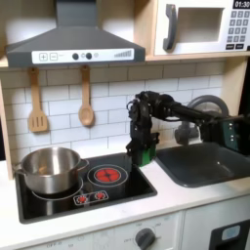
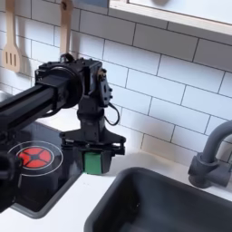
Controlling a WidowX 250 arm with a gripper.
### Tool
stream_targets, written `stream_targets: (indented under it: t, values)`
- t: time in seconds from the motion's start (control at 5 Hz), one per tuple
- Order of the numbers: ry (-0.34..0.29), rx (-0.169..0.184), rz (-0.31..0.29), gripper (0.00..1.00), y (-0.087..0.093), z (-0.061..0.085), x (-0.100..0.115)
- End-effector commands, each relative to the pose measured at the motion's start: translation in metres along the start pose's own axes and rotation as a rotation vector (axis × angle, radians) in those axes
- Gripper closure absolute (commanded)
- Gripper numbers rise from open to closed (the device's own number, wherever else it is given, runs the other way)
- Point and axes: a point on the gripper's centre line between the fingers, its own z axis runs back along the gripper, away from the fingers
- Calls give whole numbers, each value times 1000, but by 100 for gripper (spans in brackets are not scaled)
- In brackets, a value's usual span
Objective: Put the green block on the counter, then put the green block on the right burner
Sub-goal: 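Put the green block on the counter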
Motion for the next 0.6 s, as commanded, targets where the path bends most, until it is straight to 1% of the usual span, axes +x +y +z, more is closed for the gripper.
stream_targets:
  t: [0.0, 0.2, 0.4]
  values:
    - [10, -7, -13, 100, -5, -4, -2]
    - [13, -1, -5, 0, -1, -3, -1]
    - [12, -1, -11, 0, -3, 0, -4]
